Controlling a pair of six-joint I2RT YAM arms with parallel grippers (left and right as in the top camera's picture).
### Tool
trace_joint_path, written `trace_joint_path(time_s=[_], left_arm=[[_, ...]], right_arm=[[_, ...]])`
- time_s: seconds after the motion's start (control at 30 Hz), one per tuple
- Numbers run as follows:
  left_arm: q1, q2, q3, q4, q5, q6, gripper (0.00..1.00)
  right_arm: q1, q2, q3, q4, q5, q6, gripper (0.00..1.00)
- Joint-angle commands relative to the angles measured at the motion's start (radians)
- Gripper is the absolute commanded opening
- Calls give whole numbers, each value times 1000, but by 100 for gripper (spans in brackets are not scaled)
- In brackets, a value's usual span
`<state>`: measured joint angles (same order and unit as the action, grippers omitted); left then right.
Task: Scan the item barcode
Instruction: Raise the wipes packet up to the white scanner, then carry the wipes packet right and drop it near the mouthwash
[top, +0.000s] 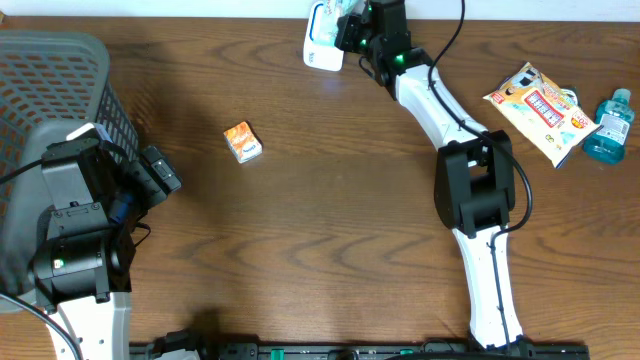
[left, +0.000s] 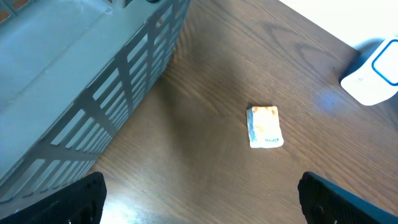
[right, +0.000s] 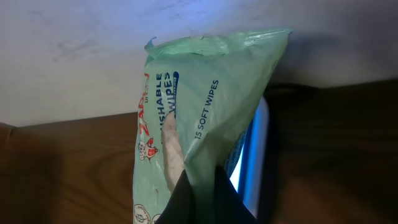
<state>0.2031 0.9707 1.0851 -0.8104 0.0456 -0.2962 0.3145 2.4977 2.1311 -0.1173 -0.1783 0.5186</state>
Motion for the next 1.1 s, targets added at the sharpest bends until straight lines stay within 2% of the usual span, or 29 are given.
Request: trace_joint_path(time_s=[0.0,0.2,0.37,0.57,0.73,0.97,1.07], left_arm=[[6,2,5,-1,-12,-9,98],[6,2,5,-1,-12,-9,98],[6,2,5,-1,-12,-9,98],[6,2,5,-1,-12,-9,98],[6,2,5,-1,-12,-9,98],[6,2,5,-1,-12,-9,98],[6,2,5,-1,-12,-9,98]], right_arm=[[-27,-13,21,-14,11,-11,1],[-97,-73,21,-119,11,-18,1],[-180,-160,21,-297,40,-96,1],[-306,-246,21,-563,201,-180,1],[-419,-259,21,-727,286,-309,1],[-562,-253,13,-919,548,-308,2],[-634,-253,13,-964,565,-281,1]])
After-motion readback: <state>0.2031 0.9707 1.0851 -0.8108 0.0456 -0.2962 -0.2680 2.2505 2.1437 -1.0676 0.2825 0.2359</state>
